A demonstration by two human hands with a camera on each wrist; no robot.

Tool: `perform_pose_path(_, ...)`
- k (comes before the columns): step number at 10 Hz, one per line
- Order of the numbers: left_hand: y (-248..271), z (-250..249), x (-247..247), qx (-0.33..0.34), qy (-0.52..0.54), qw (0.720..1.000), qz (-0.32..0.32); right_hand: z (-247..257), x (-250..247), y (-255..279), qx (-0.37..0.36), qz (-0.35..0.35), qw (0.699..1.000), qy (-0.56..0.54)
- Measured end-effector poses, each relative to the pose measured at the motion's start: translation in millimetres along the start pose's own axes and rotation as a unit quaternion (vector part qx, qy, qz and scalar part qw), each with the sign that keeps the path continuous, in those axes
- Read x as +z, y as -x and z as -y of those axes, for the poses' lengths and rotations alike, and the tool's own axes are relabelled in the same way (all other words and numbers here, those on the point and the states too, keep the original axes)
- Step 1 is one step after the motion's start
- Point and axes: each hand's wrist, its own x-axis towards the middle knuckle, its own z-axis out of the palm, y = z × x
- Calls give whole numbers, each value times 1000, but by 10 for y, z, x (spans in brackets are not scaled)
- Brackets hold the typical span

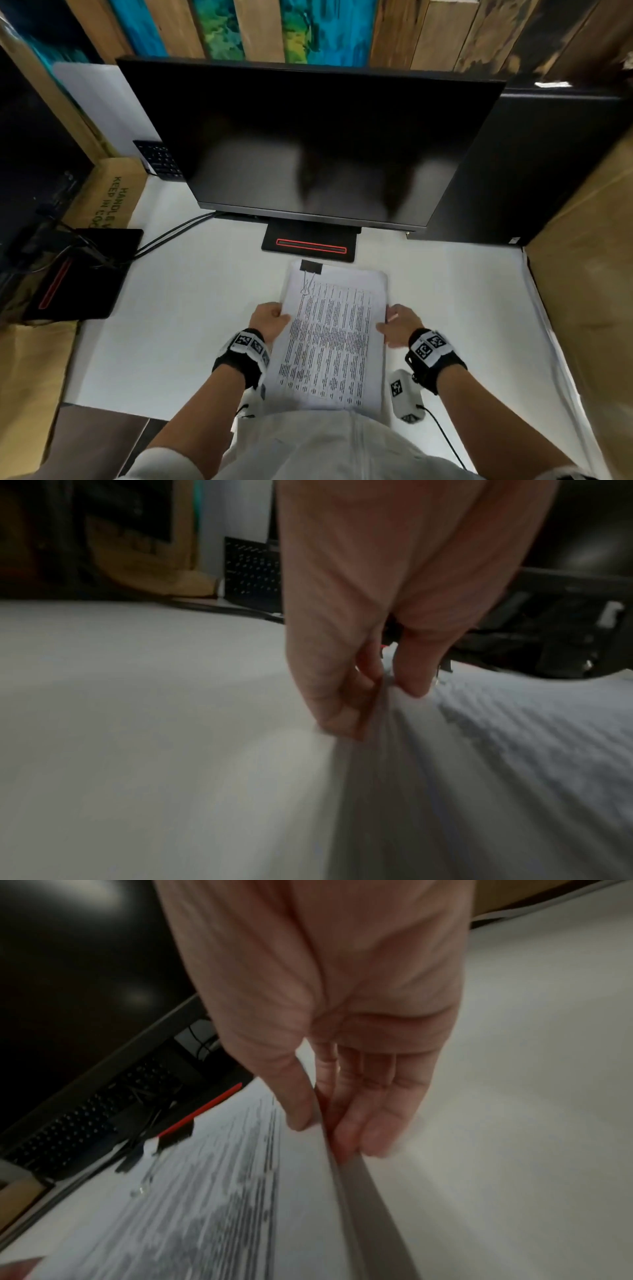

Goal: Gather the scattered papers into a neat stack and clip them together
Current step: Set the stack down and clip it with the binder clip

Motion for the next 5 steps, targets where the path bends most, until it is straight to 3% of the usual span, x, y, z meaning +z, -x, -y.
perform_pose_path(1, -88, 68, -61, -20, -20, 998, -52, -20, 18, -15, 9, -34, 999, 20)
perform_pose_path(3, -205, 0, -42, -41, 14, 997, -56, 71, -25, -179, 25, -108, 993, -28)
perform_pose_path(4, -192, 18, -34, -31, 32, 997, -57, 79, -50, -196, 27, -75, 997, -20)
perform_pose_path(5, -145, 41, -75, -21, 36, 997, -64, 48, -57, -182, 7, -88, 996, 1)
